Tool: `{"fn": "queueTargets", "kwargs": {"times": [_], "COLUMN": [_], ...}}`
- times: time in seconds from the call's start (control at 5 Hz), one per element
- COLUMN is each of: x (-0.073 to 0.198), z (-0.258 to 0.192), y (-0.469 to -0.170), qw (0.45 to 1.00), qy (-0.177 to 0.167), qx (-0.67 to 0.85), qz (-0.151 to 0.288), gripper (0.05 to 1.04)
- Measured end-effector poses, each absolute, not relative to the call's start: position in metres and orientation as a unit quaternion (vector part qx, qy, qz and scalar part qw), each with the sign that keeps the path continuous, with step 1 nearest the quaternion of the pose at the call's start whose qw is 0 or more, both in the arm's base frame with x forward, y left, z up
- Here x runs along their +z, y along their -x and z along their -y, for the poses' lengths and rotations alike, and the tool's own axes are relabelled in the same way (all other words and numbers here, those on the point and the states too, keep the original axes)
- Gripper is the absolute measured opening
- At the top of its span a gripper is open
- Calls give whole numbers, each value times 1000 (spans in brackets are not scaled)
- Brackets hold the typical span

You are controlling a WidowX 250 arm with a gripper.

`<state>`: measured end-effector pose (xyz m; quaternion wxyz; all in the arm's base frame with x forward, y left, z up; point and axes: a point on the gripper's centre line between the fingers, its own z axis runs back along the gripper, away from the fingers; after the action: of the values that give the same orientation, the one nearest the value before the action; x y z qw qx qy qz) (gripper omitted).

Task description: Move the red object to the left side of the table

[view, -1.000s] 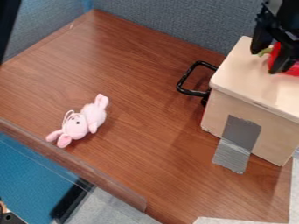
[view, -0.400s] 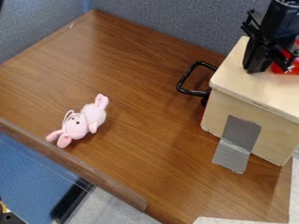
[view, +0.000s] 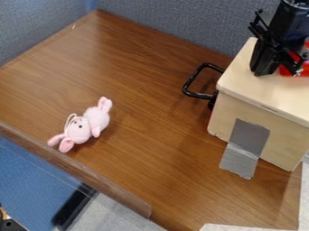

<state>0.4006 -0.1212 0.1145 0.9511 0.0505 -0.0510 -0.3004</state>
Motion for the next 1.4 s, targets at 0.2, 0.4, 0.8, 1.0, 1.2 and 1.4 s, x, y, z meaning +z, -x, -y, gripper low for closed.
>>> {"fn": "queueTargets", "kwargs": {"times": [0.2,0.4,0.8,1.0,1.2,1.4], "x": [127,153,137,128,97,67], "z": [107,58,-35,-70,-89,-95], "y": [-395,-389,-364,-358,-359,-368], "qw": [960,982,998,999,999,999], "qy": [-54,-48,-40,-40,-34,-36], "qx": [-270,-177,-41,4,28,30], "qz": [47,56,11,8,-11,-20], "gripper": [84,84,84,84,84,84]}}
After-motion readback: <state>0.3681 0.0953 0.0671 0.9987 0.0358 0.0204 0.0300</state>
